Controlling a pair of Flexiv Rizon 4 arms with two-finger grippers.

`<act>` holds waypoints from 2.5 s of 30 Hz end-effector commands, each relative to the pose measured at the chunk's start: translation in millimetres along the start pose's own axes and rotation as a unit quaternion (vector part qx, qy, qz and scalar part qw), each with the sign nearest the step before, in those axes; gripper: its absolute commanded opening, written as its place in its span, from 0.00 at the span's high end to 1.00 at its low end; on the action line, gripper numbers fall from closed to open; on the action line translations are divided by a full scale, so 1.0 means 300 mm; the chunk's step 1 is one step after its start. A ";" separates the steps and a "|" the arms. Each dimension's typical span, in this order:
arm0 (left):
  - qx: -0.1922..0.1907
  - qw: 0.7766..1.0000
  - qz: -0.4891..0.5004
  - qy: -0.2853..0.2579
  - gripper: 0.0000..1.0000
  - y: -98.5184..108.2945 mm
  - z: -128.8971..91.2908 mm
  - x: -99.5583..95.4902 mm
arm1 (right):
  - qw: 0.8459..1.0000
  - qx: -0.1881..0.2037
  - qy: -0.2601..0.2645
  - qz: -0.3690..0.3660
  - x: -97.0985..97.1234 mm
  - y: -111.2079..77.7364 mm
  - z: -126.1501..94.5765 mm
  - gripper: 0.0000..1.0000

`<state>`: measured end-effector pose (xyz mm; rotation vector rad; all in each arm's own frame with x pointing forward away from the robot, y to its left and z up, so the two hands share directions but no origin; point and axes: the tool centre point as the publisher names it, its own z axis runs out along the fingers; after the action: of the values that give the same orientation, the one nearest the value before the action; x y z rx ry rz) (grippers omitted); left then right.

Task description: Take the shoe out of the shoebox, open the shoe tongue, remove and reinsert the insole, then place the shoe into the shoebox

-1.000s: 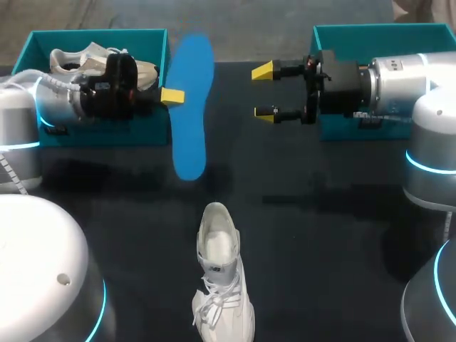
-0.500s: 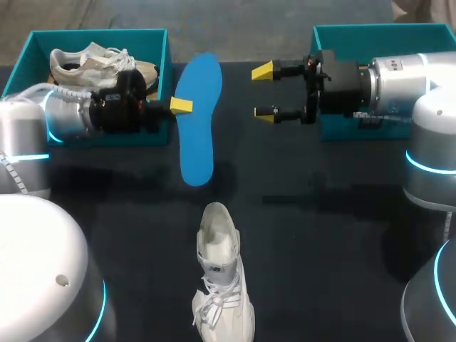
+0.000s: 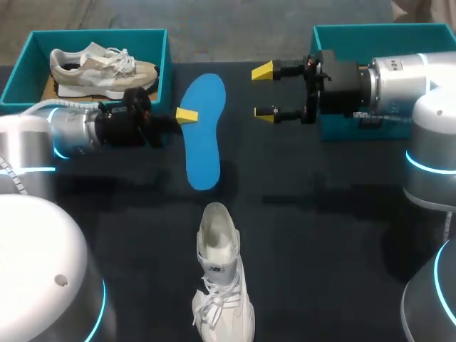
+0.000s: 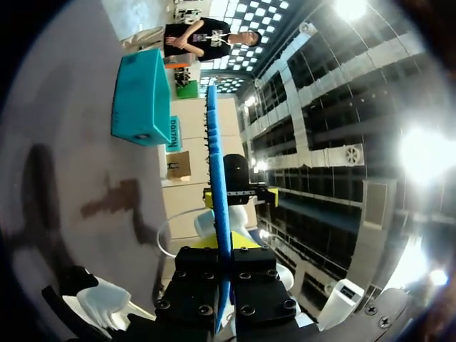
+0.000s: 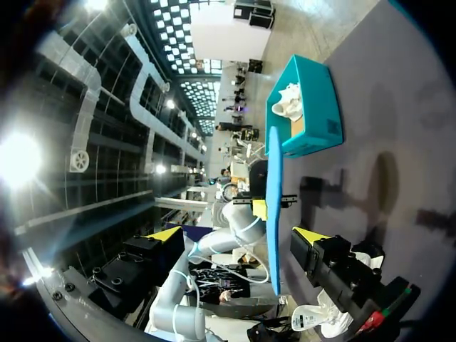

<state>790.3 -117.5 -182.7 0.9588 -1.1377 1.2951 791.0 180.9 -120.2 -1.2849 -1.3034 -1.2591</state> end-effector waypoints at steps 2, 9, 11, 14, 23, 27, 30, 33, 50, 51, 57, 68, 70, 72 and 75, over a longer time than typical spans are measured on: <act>0.009 1.000 -0.010 -0.014 1.00 0.008 0.013 -0.006 | 1.000 -0.001 -0.001 0.000 0.000 -0.003 0.002 0.00; 0.014 1.000 -0.010 -0.022 1.00 0.009 0.013 -0.007 | 1.000 -0.001 -0.001 0.000 0.000 -0.003 0.002 0.00; 0.014 1.000 -0.010 -0.022 1.00 0.009 0.013 -0.007 | 1.000 -0.001 -0.001 0.000 0.000 -0.003 0.002 0.00; 0.014 1.000 -0.010 -0.022 1.00 0.009 0.013 -0.007 | 1.000 -0.001 -0.001 0.000 0.000 -0.003 0.002 0.00; 0.014 1.000 -0.010 -0.022 1.00 0.009 0.013 -0.007 | 0.989 0.051 -0.138 0.017 0.121 0.002 -0.051 0.00; 0.014 1.000 -0.010 -0.022 1.00 0.009 0.013 -0.007 | 0.975 0.073 -0.207 0.030 0.182 0.007 -0.051 0.00; 0.014 1.000 -0.010 -0.022 1.00 0.009 0.013 -0.007 | 0.960 0.090 -0.262 0.044 0.224 0.017 -0.037 0.00; 0.014 1.000 -0.010 -0.022 1.00 0.009 0.013 -0.007 | 0.944 0.103 -0.310 0.056 0.251 0.022 -0.025 0.00; 0.014 1.000 -0.010 -0.022 1.00 0.009 0.013 -0.007 | 0.811 0.104 -0.573 0.061 0.410 0.005 0.098 0.00; 0.014 1.000 -0.010 -0.022 1.00 0.009 0.013 -0.007 | 0.799 0.105 -0.588 0.061 0.415 -0.001 0.110 0.00; 0.014 1.000 -0.010 -0.022 1.00 0.009 0.013 -0.007 | 0.762 0.129 -0.632 0.062 0.408 -0.013 0.144 0.00; 0.014 1.000 -0.010 -0.022 1.00 0.009 0.013 -0.007 | 0.712 0.129 -0.687 0.068 0.427 -0.058 0.211 0.00; 0.014 1.000 -0.010 -0.022 1.00 0.009 0.013 -0.007 | 0.703 0.124 -0.697 0.069 0.428 -0.067 0.228 0.00; 0.014 1.000 -0.010 -0.022 1.00 0.009 0.013 -0.007 | 0.699 0.115 -0.703 0.067 0.426 -0.077 0.242 0.00; 0.014 1.000 -0.010 -0.022 1.00 0.009 0.013 -0.007 | 0.692 0.102 -0.712 0.066 0.423 -0.091 0.261 0.00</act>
<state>788.0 -121.5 -184.6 1.0191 -1.1400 1.2836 764.6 264.7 -4.4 -2.0770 -1.9938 -0.0068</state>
